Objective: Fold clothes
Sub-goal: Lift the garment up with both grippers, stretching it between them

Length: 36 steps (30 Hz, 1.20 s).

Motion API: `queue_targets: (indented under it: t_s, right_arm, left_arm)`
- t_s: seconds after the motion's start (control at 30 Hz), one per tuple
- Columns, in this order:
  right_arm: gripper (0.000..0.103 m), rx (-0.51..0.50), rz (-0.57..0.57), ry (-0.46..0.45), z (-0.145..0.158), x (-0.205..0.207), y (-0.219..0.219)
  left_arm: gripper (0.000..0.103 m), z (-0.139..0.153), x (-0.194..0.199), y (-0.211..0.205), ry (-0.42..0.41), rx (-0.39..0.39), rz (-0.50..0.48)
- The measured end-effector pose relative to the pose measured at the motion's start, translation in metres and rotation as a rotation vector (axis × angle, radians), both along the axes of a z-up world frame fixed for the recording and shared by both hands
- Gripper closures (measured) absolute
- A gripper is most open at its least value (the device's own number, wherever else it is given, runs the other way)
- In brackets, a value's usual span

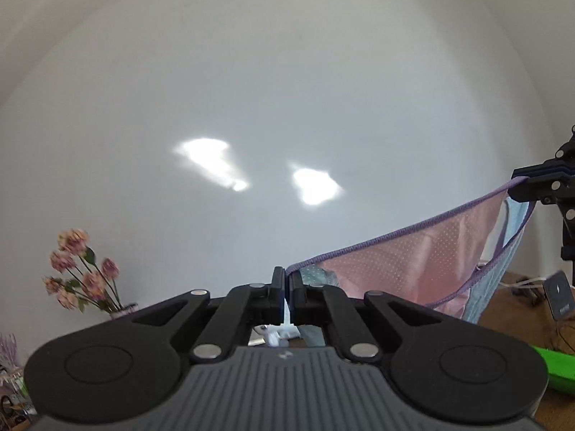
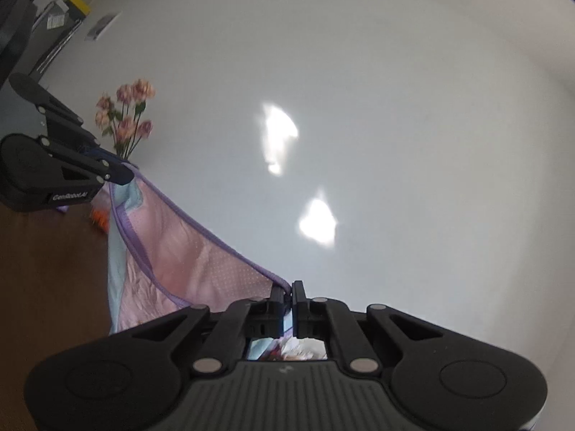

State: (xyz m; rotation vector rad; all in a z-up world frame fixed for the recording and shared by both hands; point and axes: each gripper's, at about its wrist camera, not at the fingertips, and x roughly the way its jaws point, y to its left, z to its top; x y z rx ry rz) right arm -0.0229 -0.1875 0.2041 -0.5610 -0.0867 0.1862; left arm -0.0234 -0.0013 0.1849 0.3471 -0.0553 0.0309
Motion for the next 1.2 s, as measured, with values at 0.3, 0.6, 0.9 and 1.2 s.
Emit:
queue_targets:
  t_s: [0.3, 0.6, 0.9, 1.2]
  right_arm:
    - [0.1, -0.042, 0.02, -0.085, 0.031, -0.059, -0.001]
    - [0.1, -0.037, 0.011, 0.179, -0.021, 0.03, 0.008]
    - [0.1, -0.053, -0.045, 0.333, -0.064, 0.209, 0.043]
    - [0.1, 0.046, -0.129, 0.043, 0.02, 0.315, 0.065]
  left_arm:
    - [0.101, 0.032, -0.062, 0.002, -0.068, -0.01, -0.061]
    - [0.101, -0.026, 0.022, 0.011, 0.218, -0.031, -0.074]
    - [0.101, -0.061, 0.205, 0.017, 0.389, 0.012, -0.057]
    - [0.101, 0.04, 0.312, -0.017, 0.11, 0.09, 0.008]
